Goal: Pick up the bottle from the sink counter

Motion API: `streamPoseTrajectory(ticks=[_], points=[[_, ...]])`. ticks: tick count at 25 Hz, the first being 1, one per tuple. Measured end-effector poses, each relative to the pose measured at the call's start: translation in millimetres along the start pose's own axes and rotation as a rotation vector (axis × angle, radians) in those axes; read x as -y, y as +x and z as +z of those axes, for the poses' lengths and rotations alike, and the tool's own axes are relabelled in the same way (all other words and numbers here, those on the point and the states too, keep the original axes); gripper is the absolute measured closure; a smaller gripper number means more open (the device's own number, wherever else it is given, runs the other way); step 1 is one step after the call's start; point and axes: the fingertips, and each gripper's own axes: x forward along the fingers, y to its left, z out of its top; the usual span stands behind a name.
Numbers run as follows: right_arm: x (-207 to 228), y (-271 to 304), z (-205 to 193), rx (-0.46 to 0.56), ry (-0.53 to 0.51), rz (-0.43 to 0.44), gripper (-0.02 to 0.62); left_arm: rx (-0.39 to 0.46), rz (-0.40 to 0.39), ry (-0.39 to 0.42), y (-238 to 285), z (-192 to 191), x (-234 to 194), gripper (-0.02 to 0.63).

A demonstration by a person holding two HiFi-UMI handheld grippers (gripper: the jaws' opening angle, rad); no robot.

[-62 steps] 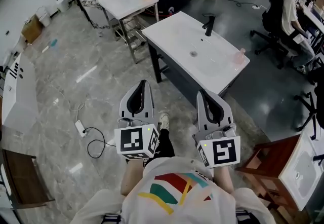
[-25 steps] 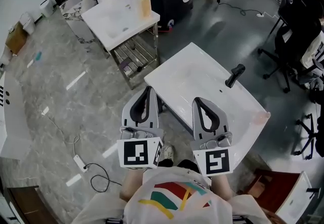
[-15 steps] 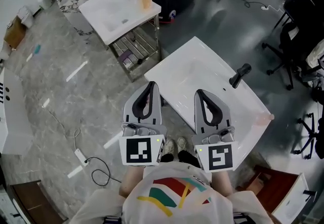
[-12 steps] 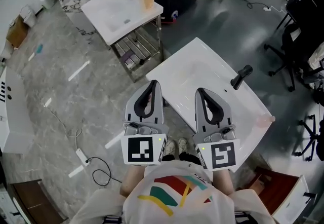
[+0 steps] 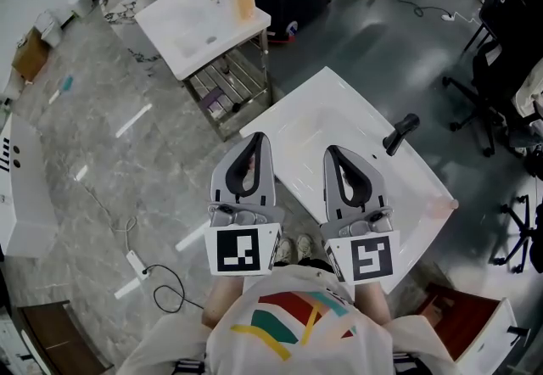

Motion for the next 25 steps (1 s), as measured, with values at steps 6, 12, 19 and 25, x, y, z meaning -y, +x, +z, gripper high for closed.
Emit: streamPoseTrajectory(ticks=[6,12,19,25], points=[[5,-1,-1,0.005,-0.002,0.0,0.583,-0.008,-0.005,0.015,3,-4,5,0.588],[16,-6,0,0.001,-0.002,-0.04,0.583,0.009,-0.045,-0.011,11,2,19,0.588],[60,-40,-3,-0.015,-0.007,-0.212,0.584,0.006,-0.197,-0.039,32,1,67,0.588],[117,-107,-6,-0.042,-0.019,-0.439,0.584,0.02,-0.422,-0.058,47,3,158,0.588]])
